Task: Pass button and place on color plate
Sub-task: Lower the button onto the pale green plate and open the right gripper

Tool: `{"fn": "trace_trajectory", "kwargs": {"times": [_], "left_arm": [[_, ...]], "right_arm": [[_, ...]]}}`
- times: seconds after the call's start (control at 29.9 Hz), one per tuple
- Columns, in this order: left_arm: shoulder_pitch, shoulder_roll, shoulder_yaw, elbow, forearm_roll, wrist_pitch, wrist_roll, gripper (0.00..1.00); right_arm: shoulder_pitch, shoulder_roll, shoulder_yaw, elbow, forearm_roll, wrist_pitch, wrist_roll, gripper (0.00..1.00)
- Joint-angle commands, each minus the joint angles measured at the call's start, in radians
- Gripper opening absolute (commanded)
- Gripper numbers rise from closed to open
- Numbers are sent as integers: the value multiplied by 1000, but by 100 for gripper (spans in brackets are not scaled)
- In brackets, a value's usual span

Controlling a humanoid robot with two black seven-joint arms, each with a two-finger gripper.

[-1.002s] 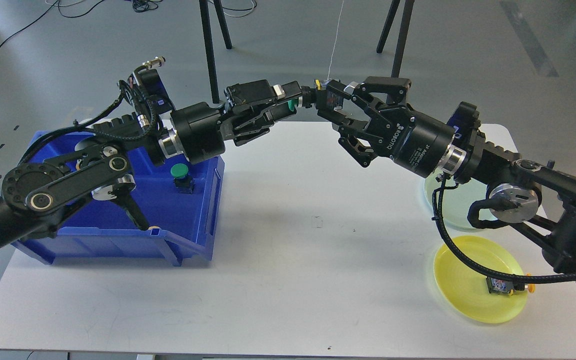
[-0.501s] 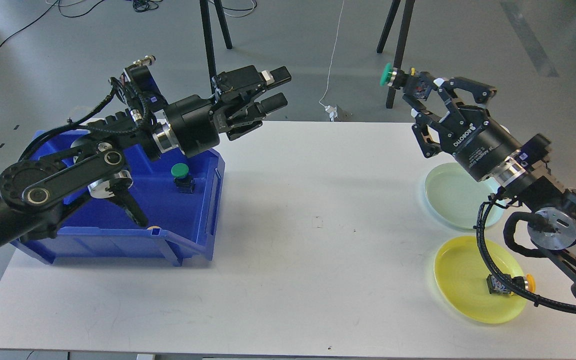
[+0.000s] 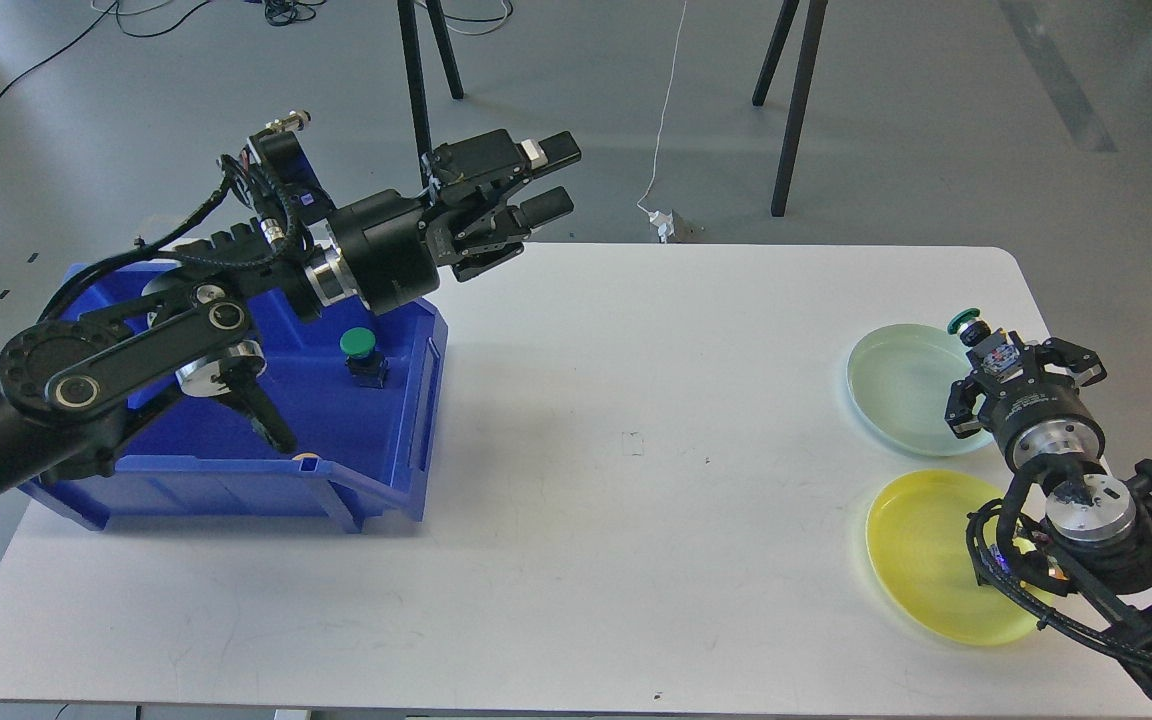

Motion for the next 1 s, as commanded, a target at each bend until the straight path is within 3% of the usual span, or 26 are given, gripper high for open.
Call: {"fn": "trace_trajectory", "kwargs": {"times": [0.0, 0.1, 0.2, 0.33, 0.57, 0.77, 0.97], "left_arm": [[-1, 0, 0, 0, 0, 0, 0, 73], [-1, 0, 0, 0, 0, 0, 0, 73], [-1, 0, 0, 0, -1, 0, 0, 73], [-1, -8, 0, 2, -3, 15, 0, 75], [2, -18, -21, 26, -73, 71, 0, 79], [65, 41, -155, 23, -179, 60, 0, 81], [154, 112, -290, 35, -265, -137, 0, 84]], "right_arm": [[6, 12, 2, -24, 3, -36, -64, 13], [10, 32, 0, -36, 3, -37, -77, 29], [12, 38, 0, -35, 1, -37, -78, 34], [25, 38, 0, -35, -2, -37, -80, 48], [55, 36, 0, -18, -6, -25, -81, 99], [85, 13, 0, 46, -14, 24, -132, 99], [119, -108, 2, 171, -297, 362, -120, 99]]}}
